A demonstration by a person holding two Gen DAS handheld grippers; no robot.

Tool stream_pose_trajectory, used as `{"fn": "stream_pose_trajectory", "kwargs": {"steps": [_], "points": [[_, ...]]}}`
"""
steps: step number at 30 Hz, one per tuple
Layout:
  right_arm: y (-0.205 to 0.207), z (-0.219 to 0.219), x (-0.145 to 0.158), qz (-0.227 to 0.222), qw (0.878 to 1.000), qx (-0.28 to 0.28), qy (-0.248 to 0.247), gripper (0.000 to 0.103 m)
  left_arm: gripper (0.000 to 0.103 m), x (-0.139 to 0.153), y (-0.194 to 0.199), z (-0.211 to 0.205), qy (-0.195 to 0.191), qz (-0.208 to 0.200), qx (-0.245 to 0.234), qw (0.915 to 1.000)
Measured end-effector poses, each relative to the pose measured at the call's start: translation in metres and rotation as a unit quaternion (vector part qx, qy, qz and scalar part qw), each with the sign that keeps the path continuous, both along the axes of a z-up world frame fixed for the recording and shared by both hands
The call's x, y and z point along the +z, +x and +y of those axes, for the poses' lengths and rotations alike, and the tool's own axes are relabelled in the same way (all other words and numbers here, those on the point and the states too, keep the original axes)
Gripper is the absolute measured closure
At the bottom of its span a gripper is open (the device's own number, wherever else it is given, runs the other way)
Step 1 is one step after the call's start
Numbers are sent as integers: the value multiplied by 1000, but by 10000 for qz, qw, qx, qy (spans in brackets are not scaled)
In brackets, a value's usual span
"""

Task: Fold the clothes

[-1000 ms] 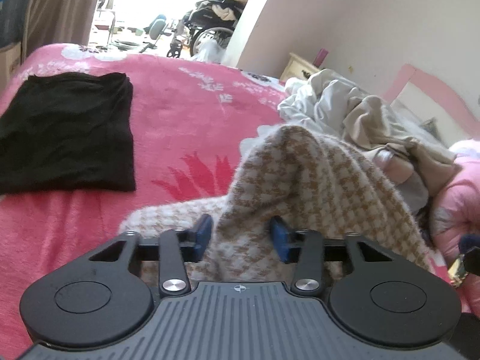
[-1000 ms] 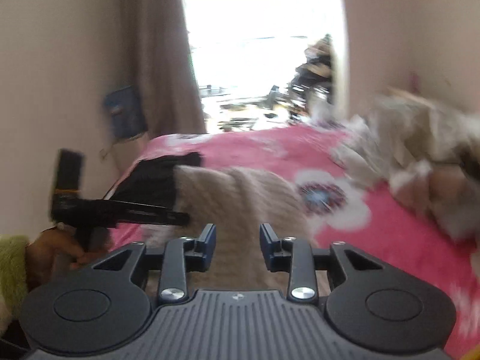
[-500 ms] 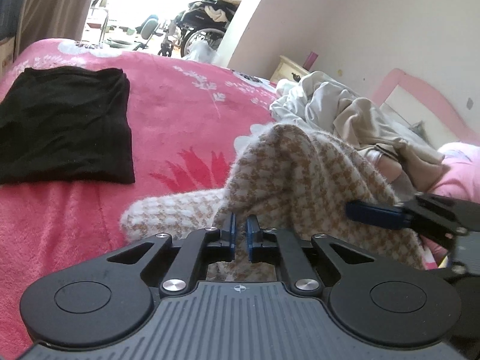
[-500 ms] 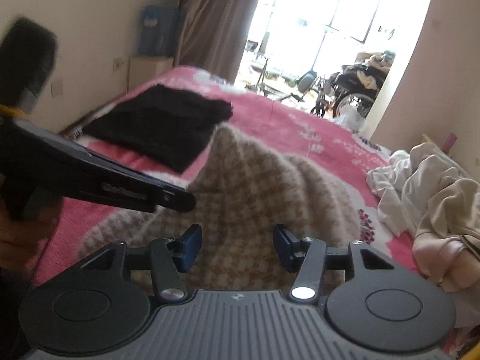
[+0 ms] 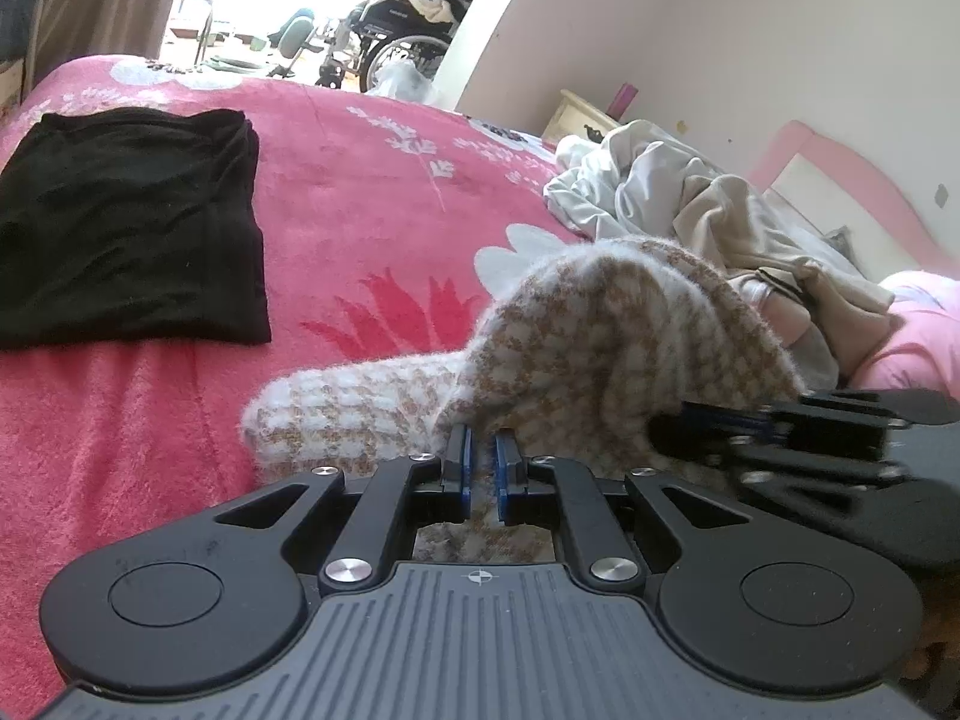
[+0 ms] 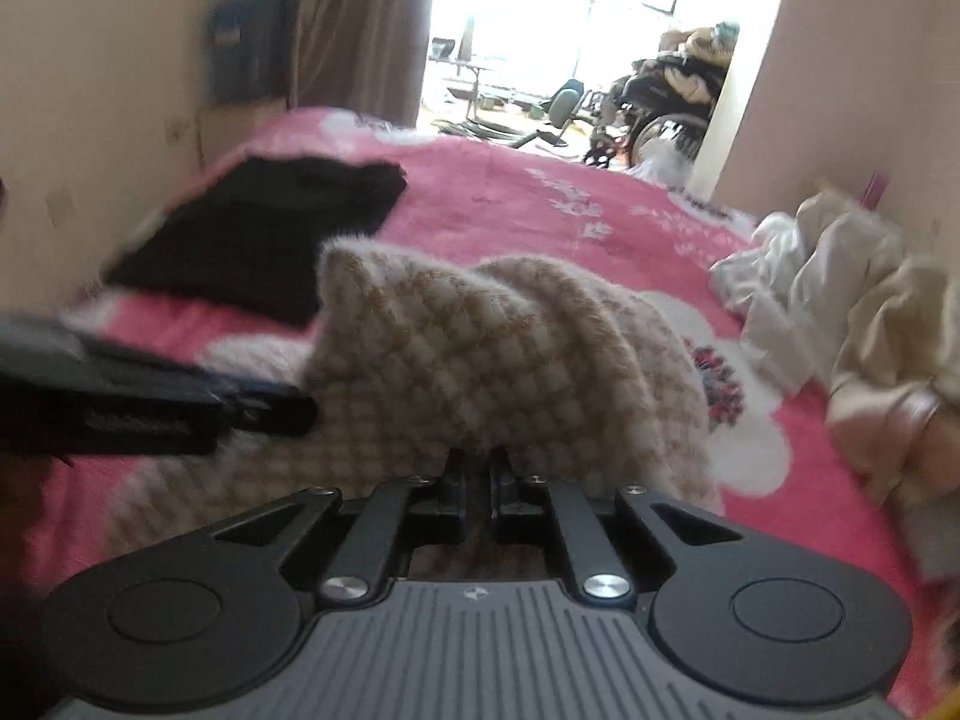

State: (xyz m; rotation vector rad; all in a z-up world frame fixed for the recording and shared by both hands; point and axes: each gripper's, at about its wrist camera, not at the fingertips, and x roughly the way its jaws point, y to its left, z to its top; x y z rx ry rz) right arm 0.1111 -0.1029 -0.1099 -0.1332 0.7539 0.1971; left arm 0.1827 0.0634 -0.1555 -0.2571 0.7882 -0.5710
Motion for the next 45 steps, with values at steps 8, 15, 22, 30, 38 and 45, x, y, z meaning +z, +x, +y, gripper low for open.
{"fn": "stream_pose_trajectory", "kwargs": {"steps": [8,15,22,30,38,45], "points": [[-23,-44,27,299,9573,783,2768,102,88,-4,8,18,-479,422,286,9976],[-37,-12,53,-424,9852,965,1355,97,81,-4,6,9,-125,328,220,9991],[7,20,56,-1056,9896,938,-279,47,80,-8,8,10,-101,406,195,9989],[37,42,31,-517,9914,1070,-550,90,80,-13,9,4,40,406,138,9991],[7,19,43,-520,9853,1301,974,91,80,-16,10,3,78,479,137,9987],[34,15,46,-323,9859,465,1574,87,80,-16,11,3,55,464,147,9988]]}}
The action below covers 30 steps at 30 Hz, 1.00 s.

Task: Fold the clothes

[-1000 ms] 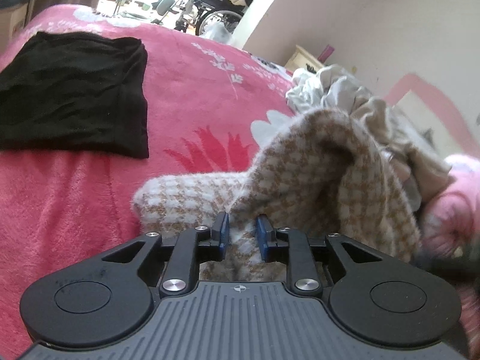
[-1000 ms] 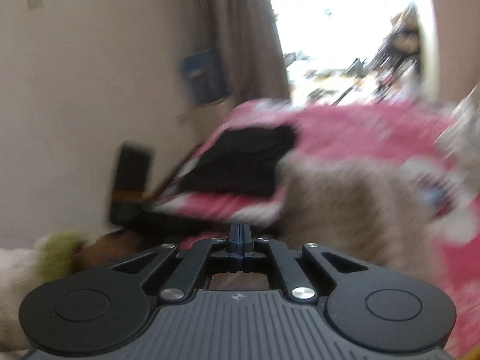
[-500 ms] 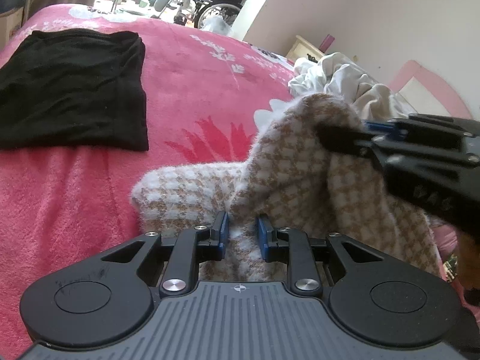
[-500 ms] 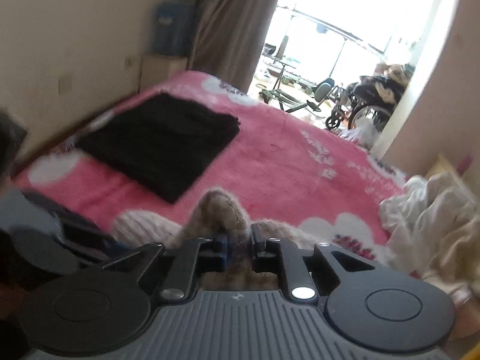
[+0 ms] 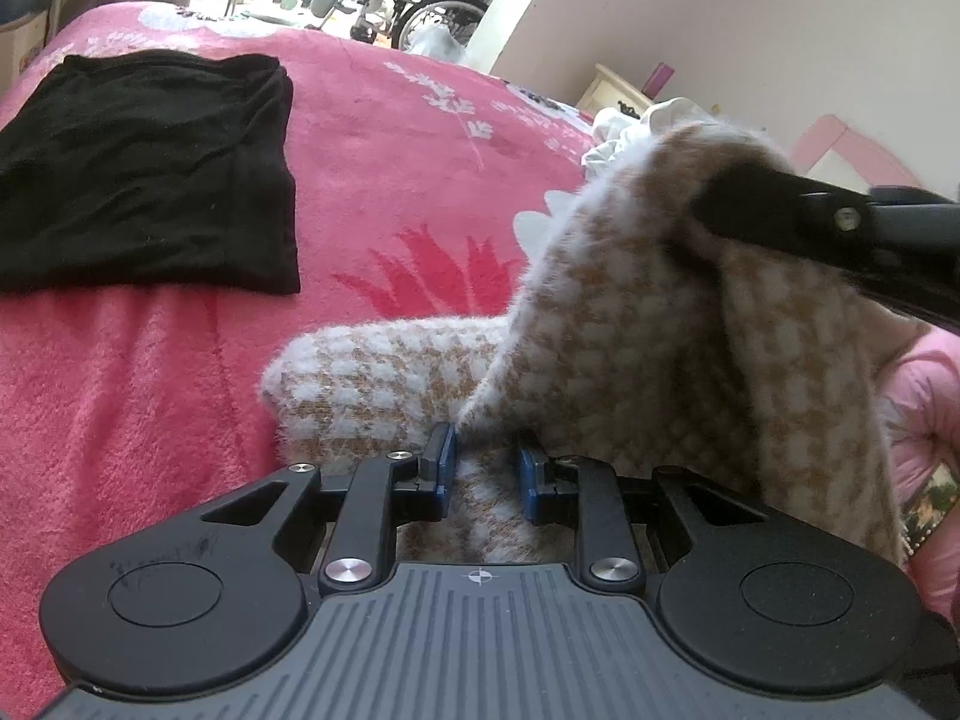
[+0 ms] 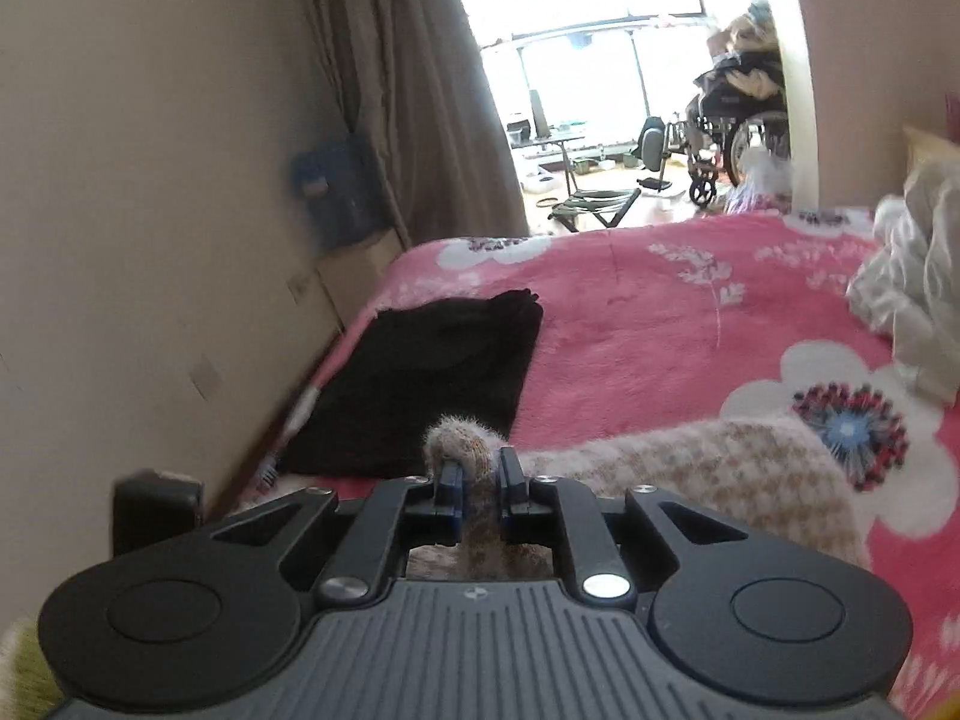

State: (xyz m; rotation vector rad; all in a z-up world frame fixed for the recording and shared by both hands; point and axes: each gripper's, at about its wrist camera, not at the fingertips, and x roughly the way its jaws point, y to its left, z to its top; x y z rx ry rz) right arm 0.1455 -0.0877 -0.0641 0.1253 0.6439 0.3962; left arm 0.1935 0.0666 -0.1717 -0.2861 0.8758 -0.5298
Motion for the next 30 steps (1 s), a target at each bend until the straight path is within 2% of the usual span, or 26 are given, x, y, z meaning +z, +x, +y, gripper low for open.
{"fn": "stream_pose_trajectory", "kwargs": {"steps": [2,4,6,8,9,11,14,16,18,21,25,26,27,28,29,30], "points": [[-5,-10,7,33,9998,-58,173,87,80,0,0,1,-57,-15,1,10000],[-17,-37,14,-32,9971,-200,729,79,80,1,-1,1,-90,-38,-7,10000],[-33,-74,21,-250,9883,-453,1437,63,80,1,-1,1,-97,-43,-15,9999],[-51,-102,29,-387,9838,-734,1590,54,80,2,-1,0,-89,-49,-19,9999],[-58,-110,31,-399,9846,-828,1488,48,80,2,-1,1,-94,-44,-15,9999],[-68,-115,30,-262,9906,-863,1030,45,80,3,-1,1,-104,-26,-5,9999],[-74,-98,17,212,9979,-508,332,33,80,5,-2,3,-150,30,35,9999],[-78,-72,10,214,9987,-208,-423,31,78,9,-5,8,-276,169,86,9994],[-85,-43,5,51,9923,73,-1235,29,77,11,-7,14,-418,340,125,9985],[-100,-6,-1,-360,9783,481,-1983,25,75,19,-12,20,-509,540,191,9971],[-97,29,-24,-480,9596,505,-2726,25,72,23,-21,23,-476,834,340,9948],[-91,31,-33,-422,9561,447,-2866,31,72,22,-23,24,-477,966,381,9934],[-83,30,-42,-300,9541,398,-2954,48,72,19,-26,26,-497,1110,415,9917],[-77,27,-50,-181,9538,312,-2982,55,72,17,-30,27,-512,1198,444,9905],[-72,22,-54,-66,9561,173,-2925,74,72,15,-34,28,-526,1245,456,9898],[-69,15,-55,40,9617,45,-2740,87,72,14,-39,28,-526,1269,439,9895]]}}
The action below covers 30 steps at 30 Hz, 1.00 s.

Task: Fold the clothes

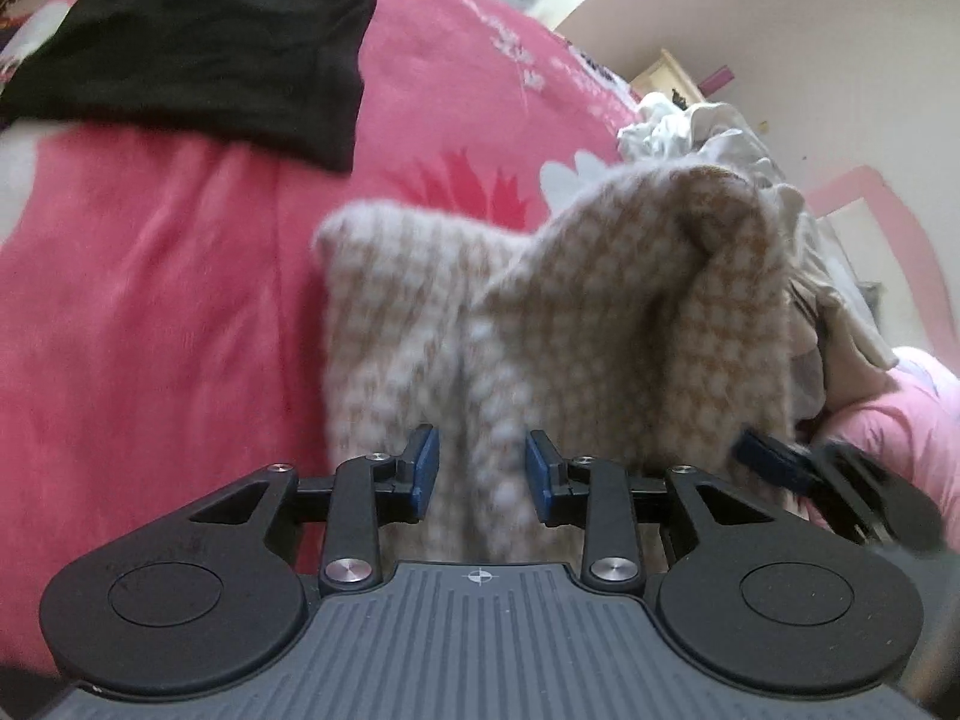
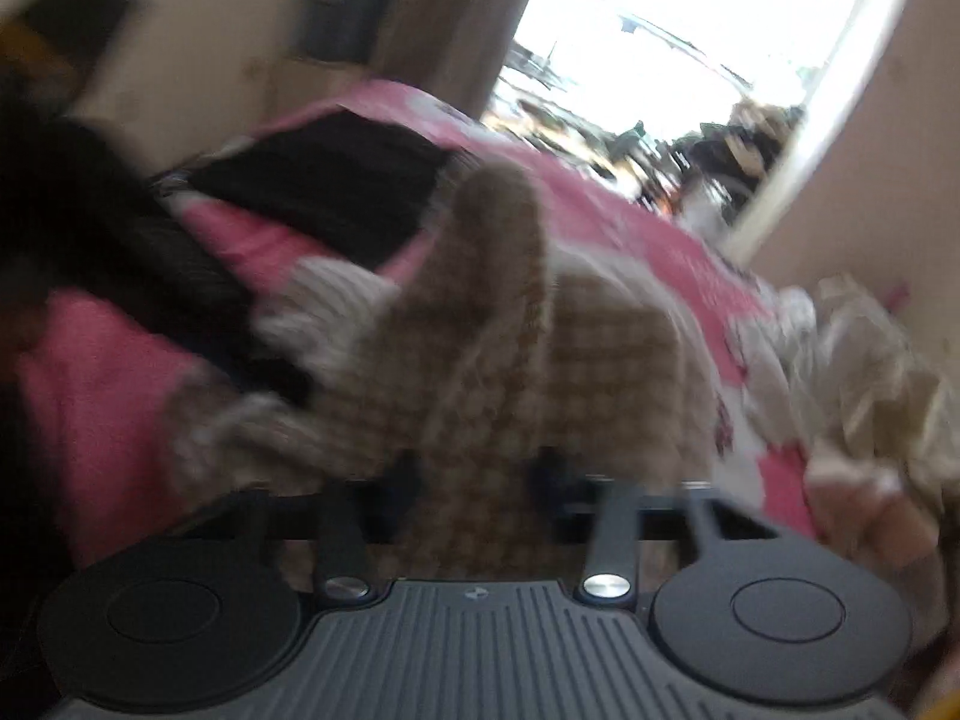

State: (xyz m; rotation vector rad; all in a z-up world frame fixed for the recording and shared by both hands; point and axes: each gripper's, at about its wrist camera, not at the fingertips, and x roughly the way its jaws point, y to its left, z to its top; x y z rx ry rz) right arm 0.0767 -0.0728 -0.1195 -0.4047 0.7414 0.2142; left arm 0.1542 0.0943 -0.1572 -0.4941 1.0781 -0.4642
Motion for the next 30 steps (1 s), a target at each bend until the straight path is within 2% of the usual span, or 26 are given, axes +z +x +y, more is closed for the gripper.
{"fn": "stream_pose_trajectory", "kwargs": {"steps": [3,5,7,11,15,22,24,30], "points": [[-3,-28,15,186,9922,-326,1188,91,72,2,-9,-3,40,-73,-82,9999],[-11,-44,28,318,9774,-208,2080,91,72,0,-10,-6,31,-63,-199,9998],[-10,-46,33,407,9719,-89,2315,91,72,-1,-6,-12,78,-37,-366,9993],[-2,-31,31,559,9769,90,2059,91,72,-4,-2,-16,-32,37,-586,9983],[17,-20,18,807,9756,98,2039,90,72,-5,1,-1,-270,153,-440,9986],[17,25,12,736,9813,476,1712,90,72,18,-3,49,-671,-355,68,9971],[18,40,6,683,9862,511,1418,90,71,25,-1,57,-726,-480,167,9961],[18,58,-12,659,9917,502,984,90,66,47,16,58,-475,-1013,123,9936]]}}
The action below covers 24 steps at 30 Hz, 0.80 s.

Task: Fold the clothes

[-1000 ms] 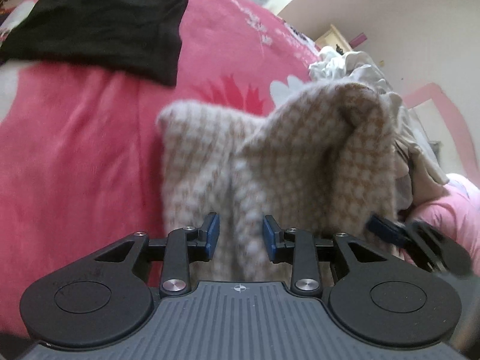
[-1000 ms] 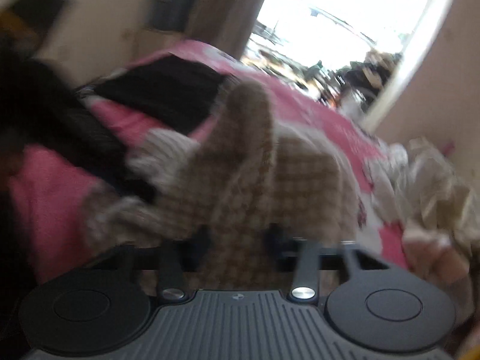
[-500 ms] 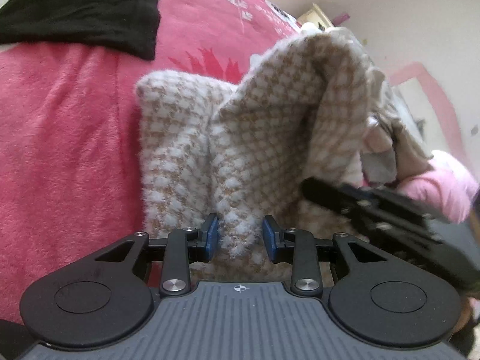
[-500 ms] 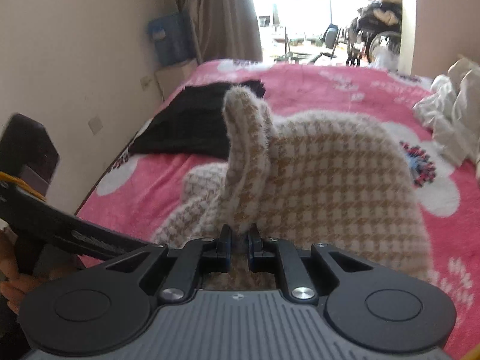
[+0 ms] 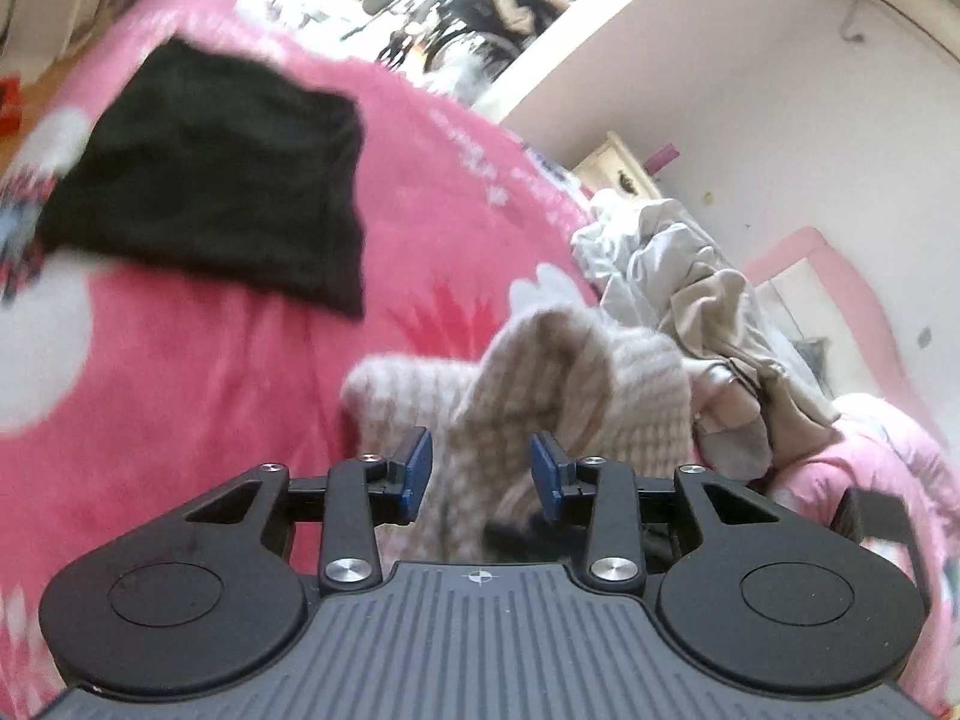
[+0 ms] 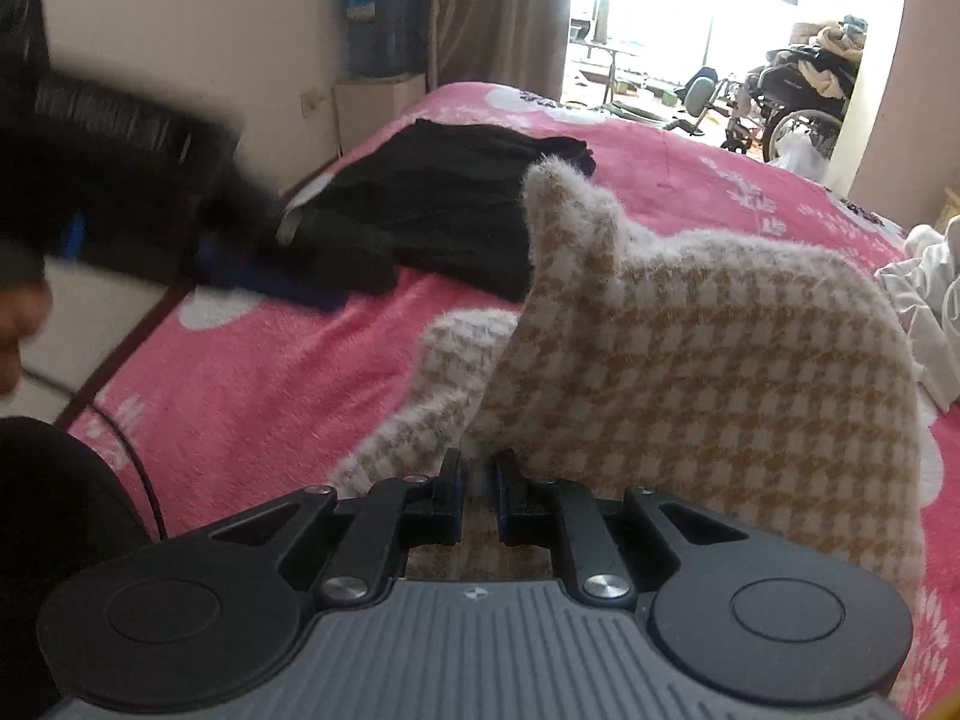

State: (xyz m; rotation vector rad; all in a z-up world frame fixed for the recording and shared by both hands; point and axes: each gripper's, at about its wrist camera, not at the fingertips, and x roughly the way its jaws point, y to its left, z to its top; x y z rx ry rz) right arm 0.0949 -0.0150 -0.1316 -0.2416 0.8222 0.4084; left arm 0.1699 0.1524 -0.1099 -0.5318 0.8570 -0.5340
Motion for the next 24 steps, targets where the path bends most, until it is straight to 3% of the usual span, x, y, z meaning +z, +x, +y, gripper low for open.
{"fn": "stream_pose_trajectory", "kwargs": {"steps": [6,14,16,20,22,24], "points": [[-9,30,-6,-152,9989,344,-262,89,49,27,8,-20,-84,-745,-222,9969],[-17,48,-18,-192,9975,630,-260,89,54,2,29,-37,991,-399,281,9939],[-17,49,-19,-197,9972,671,-261,89,55,7,21,-29,903,-447,400,9941],[-21,50,-21,-259,9962,769,-314,89,55,38,-5,-20,682,-1198,680,9881],[-23,52,-21,-287,9958,822,-291,89,55,43,-5,-27,503,-1422,416,9877],[-29,56,-19,-366,9941,964,-336,89,55,41,3,-44,618,-1411,131,9880]]}}
